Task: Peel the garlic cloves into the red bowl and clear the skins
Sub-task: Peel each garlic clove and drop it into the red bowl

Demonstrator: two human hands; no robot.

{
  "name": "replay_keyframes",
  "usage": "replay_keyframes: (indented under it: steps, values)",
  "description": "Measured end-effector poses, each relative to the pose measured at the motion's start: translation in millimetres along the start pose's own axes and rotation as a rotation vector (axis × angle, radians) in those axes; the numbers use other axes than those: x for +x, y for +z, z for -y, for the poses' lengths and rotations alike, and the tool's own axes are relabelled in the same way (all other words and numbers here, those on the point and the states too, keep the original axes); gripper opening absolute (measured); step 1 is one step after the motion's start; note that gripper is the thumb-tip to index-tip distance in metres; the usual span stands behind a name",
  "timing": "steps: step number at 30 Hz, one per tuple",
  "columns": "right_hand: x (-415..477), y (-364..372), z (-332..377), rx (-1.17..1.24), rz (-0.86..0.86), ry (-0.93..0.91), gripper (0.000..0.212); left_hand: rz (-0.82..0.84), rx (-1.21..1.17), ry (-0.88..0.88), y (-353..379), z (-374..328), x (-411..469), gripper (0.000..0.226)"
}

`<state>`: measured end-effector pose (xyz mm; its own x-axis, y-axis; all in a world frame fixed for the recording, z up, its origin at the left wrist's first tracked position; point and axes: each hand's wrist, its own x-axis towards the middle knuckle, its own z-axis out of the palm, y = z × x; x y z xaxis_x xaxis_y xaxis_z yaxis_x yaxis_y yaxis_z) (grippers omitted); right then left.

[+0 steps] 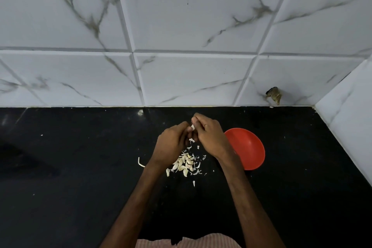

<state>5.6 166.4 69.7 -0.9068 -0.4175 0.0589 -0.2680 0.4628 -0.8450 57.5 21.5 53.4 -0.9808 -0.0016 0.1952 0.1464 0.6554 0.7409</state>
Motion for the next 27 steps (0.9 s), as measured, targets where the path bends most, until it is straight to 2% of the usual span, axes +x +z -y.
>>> replay_keyframes:
  steps: [3,6,8,12,15,19,23,27]
  values:
    - [-5,9,3,0.034,-0.088,-0.181,0.018,-0.045,-0.403,-0.109,4,-2,0,0.036]
    - [-5,14,0,0.027,-0.159,-0.297,0.015,-0.044,-0.552,-0.157,3,-2,5,0.039]
    - [-4,16,-3,0.037,-0.197,-0.27,0.016,-0.045,-0.52,-0.157,3,0,7,0.041]
    - [-4,28,-3,-0.03,-0.315,-0.059,0.035,-0.144,-0.121,-0.103,6,5,4,0.037]
    - [-3,32,1,0.033,-0.363,0.034,0.046,-0.201,0.089,0.031,4,9,3,0.029]
    - [0,29,3,0.09,-0.319,0.083,0.047,-0.155,0.047,0.046,3,9,2,0.022]
    - [-3,33,3,0.072,-0.256,0.02,0.037,-0.122,0.031,0.007,7,8,2,0.022]
    - [-3,34,4,0.193,-0.248,0.04,0.042,-0.157,-0.163,-0.048,6,8,4,0.033]
